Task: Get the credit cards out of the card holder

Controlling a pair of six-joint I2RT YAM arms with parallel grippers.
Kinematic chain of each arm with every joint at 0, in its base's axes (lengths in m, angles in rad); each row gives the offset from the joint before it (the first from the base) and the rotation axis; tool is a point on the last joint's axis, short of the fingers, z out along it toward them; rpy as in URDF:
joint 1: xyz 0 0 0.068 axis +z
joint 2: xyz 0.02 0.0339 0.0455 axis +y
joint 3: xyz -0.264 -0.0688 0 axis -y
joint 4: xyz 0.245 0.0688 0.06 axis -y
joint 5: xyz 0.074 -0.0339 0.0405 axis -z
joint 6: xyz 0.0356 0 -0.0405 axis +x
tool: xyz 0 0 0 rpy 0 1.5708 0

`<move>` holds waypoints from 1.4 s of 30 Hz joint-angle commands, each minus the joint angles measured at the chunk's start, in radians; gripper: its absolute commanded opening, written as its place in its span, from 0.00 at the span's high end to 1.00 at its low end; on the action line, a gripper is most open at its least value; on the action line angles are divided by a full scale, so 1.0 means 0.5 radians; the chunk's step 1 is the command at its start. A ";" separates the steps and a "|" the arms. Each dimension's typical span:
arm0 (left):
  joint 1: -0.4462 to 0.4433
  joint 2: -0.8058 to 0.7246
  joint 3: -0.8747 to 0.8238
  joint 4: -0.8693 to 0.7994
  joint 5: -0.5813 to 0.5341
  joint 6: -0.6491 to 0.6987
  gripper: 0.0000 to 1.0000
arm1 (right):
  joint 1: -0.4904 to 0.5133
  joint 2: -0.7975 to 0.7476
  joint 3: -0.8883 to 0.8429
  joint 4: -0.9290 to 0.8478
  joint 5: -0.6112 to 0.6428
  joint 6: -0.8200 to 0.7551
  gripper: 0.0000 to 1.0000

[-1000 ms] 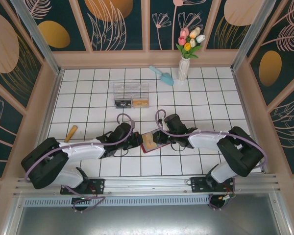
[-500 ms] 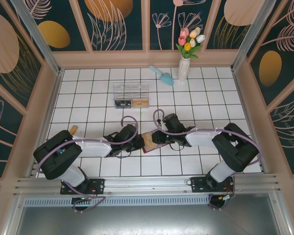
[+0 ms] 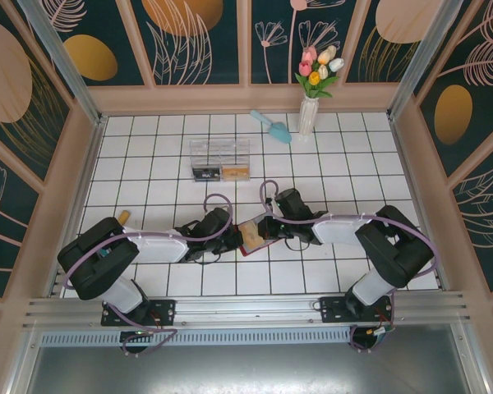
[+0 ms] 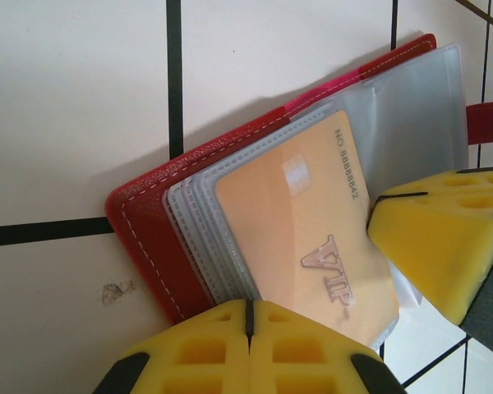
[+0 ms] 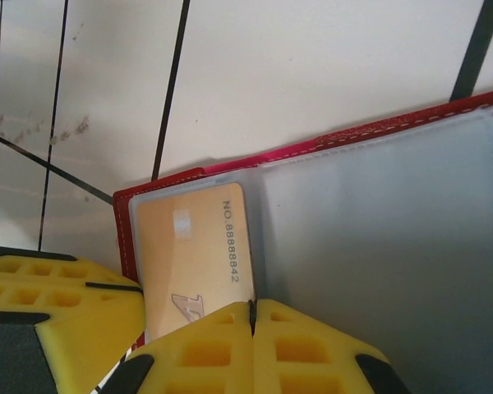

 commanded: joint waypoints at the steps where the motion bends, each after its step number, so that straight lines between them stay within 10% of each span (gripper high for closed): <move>1: -0.015 0.034 0.013 -0.162 -0.041 0.000 1.00 | -0.014 -0.045 -0.061 0.051 -0.119 0.025 1.00; 17: -0.018 0.038 0.057 -0.399 -0.134 0.180 1.00 | -0.140 -0.199 -0.170 0.091 -0.214 0.012 1.00; 24: -0.016 0.117 0.093 -0.464 -0.142 0.259 1.00 | -0.133 -0.151 -0.139 0.170 -0.340 -0.015 0.75; 42: -0.018 0.140 0.124 -0.496 -0.135 0.297 1.00 | -0.180 0.055 -0.103 0.237 -0.536 -0.057 0.79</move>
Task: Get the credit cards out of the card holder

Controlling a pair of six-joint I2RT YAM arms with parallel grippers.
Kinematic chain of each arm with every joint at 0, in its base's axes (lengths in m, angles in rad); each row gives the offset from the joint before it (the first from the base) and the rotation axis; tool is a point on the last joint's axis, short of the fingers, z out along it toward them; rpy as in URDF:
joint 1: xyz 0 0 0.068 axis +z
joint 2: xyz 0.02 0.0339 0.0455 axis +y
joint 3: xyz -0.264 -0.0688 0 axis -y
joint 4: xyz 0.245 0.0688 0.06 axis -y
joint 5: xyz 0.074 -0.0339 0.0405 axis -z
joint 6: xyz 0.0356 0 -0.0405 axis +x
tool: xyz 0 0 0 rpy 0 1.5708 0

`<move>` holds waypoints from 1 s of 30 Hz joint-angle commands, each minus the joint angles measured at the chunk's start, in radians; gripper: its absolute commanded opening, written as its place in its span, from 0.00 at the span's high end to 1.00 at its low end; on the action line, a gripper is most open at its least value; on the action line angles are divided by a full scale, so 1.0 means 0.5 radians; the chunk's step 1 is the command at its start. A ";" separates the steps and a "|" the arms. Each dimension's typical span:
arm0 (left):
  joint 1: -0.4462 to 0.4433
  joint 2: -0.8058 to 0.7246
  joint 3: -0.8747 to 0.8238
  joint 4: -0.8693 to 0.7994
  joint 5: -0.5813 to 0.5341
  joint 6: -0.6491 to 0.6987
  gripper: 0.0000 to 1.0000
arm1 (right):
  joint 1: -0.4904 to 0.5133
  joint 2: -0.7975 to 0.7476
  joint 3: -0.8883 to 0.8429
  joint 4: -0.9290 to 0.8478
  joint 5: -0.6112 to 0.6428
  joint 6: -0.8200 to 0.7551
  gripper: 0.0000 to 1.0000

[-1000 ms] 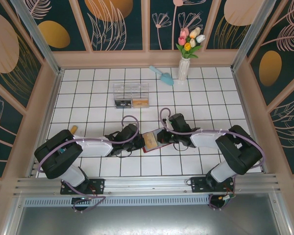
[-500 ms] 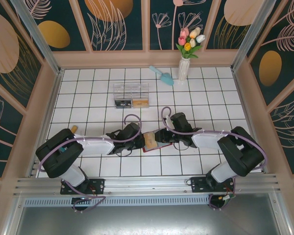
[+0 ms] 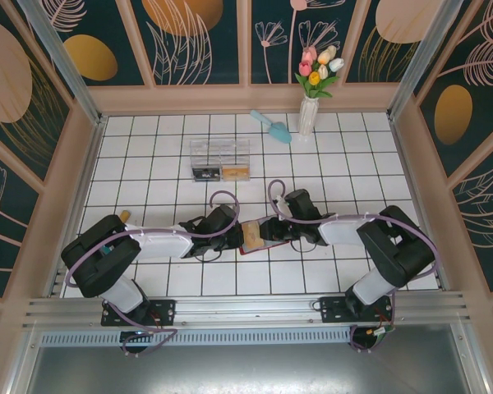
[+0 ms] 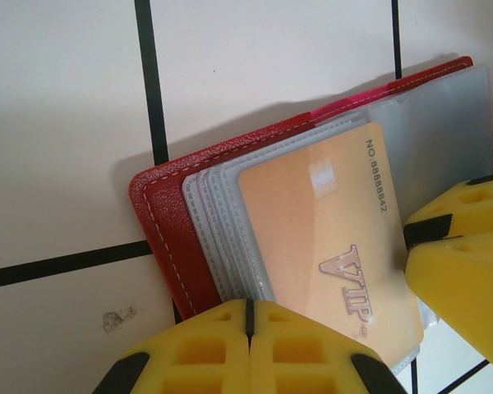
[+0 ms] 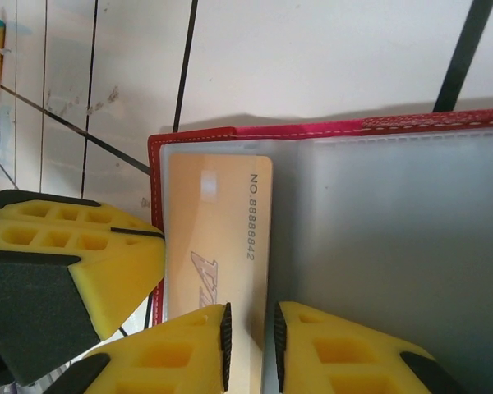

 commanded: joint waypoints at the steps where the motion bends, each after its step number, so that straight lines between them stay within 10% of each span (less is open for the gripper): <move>1: -0.009 0.089 -0.035 -0.244 -0.049 0.040 1.00 | -0.017 0.072 0.015 0.130 -0.191 -0.025 0.81; 9: -0.009 0.088 -0.035 -0.247 -0.046 0.040 1.00 | -0.063 0.050 -0.037 0.199 -0.262 0.011 1.00; 30: -0.008 0.082 -0.066 -0.275 -0.078 0.048 1.00 | -0.386 -0.208 -0.269 0.135 -0.138 0.053 1.00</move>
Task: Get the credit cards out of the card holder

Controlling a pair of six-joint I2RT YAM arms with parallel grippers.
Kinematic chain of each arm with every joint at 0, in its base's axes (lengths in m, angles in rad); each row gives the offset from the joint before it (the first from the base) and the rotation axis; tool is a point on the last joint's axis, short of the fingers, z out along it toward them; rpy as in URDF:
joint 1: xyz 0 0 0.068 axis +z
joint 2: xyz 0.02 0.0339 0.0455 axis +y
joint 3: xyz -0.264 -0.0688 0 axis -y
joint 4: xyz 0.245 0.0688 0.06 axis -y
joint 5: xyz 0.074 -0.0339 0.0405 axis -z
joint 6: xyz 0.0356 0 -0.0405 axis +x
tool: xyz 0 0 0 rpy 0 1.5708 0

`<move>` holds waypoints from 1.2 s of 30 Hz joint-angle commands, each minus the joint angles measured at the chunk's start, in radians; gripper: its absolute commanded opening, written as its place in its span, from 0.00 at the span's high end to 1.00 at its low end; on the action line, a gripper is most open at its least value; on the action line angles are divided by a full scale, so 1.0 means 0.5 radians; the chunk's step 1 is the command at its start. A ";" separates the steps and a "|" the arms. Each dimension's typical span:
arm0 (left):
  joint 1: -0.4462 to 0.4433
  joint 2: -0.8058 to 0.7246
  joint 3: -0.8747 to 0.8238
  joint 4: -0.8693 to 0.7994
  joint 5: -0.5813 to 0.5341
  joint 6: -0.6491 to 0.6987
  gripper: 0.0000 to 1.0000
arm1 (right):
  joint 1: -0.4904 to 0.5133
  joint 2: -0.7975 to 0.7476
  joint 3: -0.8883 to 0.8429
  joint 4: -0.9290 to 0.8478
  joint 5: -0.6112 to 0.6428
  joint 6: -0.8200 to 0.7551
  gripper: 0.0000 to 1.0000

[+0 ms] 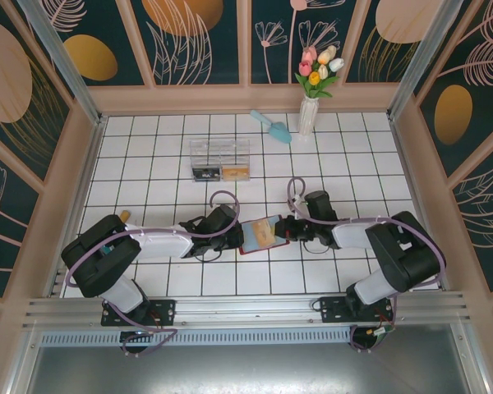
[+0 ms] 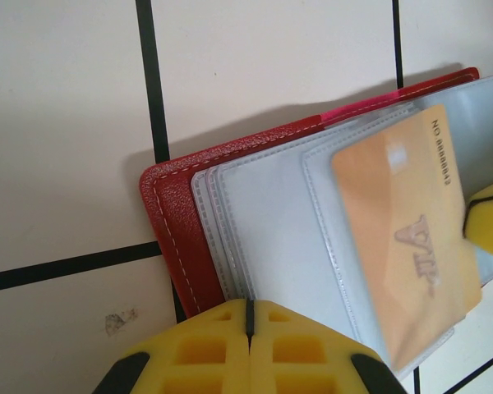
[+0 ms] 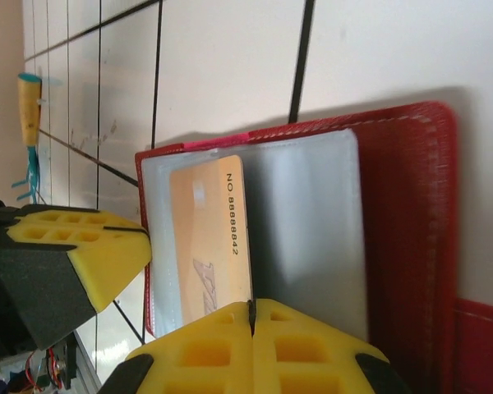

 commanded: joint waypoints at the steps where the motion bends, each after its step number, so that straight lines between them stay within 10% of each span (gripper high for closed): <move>1: -0.009 0.082 -0.068 -0.272 -0.067 0.040 1.00 | -0.054 -0.085 -0.039 -0.022 0.049 0.009 1.00; 36: -0.097 0.127 0.194 -0.083 0.087 -0.117 1.00 | 0.168 0.053 0.026 0.131 0.034 0.096 1.00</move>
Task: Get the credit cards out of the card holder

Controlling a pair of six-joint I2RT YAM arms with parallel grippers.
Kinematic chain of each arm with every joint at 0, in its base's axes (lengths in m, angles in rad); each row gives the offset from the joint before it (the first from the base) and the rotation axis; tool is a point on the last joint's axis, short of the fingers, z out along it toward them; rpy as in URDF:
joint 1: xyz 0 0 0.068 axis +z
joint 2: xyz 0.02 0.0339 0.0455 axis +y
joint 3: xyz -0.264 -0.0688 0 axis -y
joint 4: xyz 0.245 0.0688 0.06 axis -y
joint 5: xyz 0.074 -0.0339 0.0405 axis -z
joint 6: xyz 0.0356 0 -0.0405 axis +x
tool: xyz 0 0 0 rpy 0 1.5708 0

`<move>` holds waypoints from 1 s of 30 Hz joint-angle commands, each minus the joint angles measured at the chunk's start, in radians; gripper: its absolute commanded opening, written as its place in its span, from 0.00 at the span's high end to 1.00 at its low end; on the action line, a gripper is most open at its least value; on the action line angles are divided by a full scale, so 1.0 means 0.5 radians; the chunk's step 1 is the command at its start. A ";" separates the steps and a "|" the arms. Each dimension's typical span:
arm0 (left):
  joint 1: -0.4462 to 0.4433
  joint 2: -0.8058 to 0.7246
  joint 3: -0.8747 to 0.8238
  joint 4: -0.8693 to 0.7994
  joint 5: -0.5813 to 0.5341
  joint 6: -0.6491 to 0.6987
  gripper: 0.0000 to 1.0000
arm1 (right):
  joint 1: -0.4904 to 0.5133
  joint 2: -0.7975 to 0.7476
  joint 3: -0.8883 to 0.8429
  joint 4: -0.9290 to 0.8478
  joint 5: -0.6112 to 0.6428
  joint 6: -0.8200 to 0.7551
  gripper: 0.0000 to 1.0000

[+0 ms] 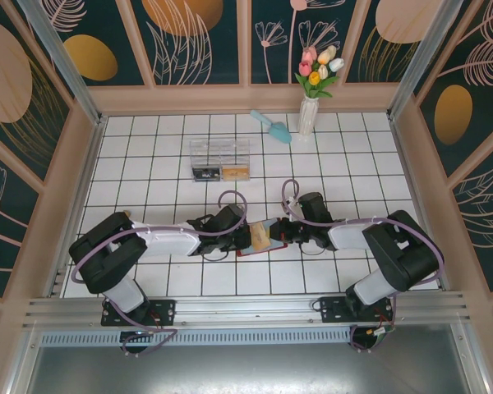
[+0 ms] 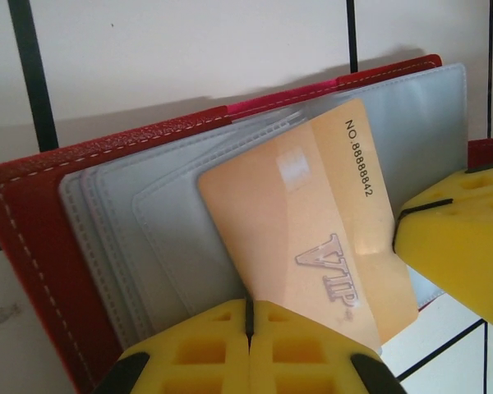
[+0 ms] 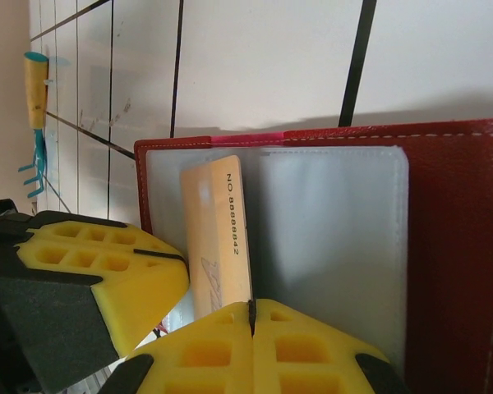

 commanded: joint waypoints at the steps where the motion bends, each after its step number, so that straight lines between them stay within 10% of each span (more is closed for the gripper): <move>1: -0.013 0.036 0.036 -0.022 -0.023 -0.035 1.00 | 0.017 0.012 0.003 0.075 0.031 0.010 1.00; 30: -0.011 -0.064 -0.033 -0.214 -0.168 0.015 1.00 | -0.226 -0.591 -0.082 -0.330 0.120 -0.123 1.00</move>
